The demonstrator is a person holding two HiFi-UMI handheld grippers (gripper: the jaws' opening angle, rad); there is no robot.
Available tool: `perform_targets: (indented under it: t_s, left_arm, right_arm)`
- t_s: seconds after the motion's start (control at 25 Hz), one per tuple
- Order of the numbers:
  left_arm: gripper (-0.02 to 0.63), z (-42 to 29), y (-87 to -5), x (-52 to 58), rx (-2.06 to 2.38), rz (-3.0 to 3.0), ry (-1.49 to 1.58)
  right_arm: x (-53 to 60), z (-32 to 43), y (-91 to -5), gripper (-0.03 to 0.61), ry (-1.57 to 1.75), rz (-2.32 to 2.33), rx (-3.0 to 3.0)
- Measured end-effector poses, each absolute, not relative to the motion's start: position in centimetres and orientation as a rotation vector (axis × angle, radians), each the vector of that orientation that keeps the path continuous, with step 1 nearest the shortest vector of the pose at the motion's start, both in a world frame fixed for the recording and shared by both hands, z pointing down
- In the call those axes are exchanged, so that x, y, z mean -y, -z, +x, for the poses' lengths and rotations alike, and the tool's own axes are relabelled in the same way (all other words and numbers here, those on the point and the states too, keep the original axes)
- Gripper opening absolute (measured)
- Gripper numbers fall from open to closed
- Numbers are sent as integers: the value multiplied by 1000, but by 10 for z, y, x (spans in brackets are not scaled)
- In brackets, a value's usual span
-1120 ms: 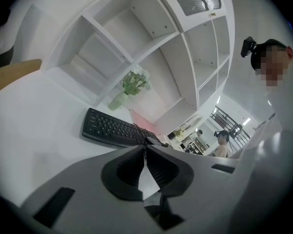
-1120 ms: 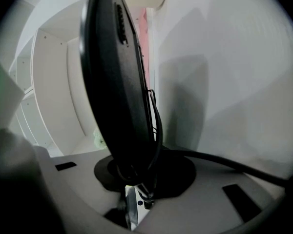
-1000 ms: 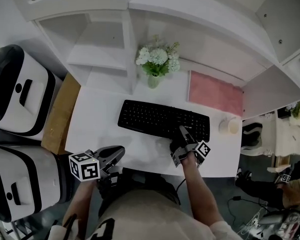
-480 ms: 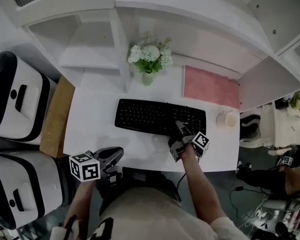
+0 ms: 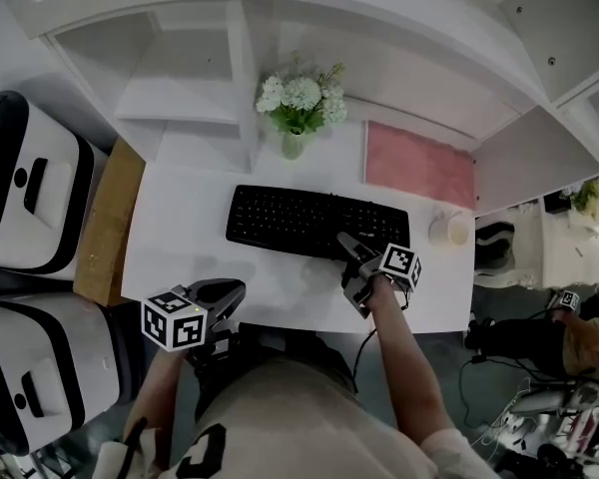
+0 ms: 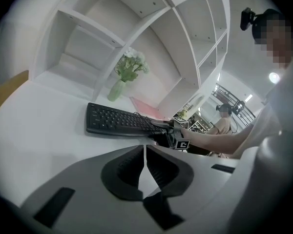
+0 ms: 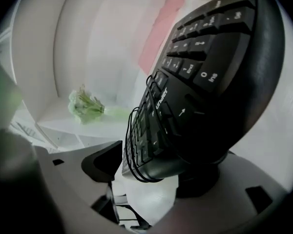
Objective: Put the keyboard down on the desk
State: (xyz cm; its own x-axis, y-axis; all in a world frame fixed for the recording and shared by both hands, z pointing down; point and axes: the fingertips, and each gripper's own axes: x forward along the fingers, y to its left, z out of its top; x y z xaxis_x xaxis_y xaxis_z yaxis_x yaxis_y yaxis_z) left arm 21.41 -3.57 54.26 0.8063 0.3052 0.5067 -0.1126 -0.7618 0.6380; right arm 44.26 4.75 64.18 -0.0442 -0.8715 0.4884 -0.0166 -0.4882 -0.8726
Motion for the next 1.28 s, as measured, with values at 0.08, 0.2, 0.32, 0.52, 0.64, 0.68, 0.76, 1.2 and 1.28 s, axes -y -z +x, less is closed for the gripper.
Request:
perform_targets:
  t_s: [0.08, 0.2, 0.32, 0.52, 0.64, 0.68, 0.76, 1.2, 1.28]
  left_arm:
    - [28, 215, -543, 38, -143, 2317, -803]
    - [28, 216, -543, 39, -144, 2317, -801]
    - [28, 217, -544, 38, -153, 2318, -804]
    - [28, 215, -546, 37, -161, 2326, -820]
    - [28, 214, -547, 37, -165, 2331, -826]
    - [28, 214, -548, 37, -165, 2331, -827]
    - [28, 213, -548, 37, -164, 2334, -832]
    - [28, 212, -548, 35, -172, 2363, -846]
    - [28, 211, -548, 37, -164, 2361, -839]
  right_arm:
    - [-48, 437, -642, 327, 1657, -1571, -1001]
    - [-50, 429, -641, 328, 1697, -1571, -1029]
    - [-52, 421, -640, 331, 1738, -1545, -1080]
    - [-56, 409, -637, 334, 1840, -1484, -1261]
    - [-61, 399, -638, 336, 1880, -1486, -1363]
    - [-62, 397, -639, 336, 1890, -1489, -1376]
    - [-63, 394, -640, 336, 1919, -1511, -1381]
    - [-73, 378, -641, 336, 2075, -1744, -1533]
    - [-70, 381, -635, 336, 2026, -1756, -1529]
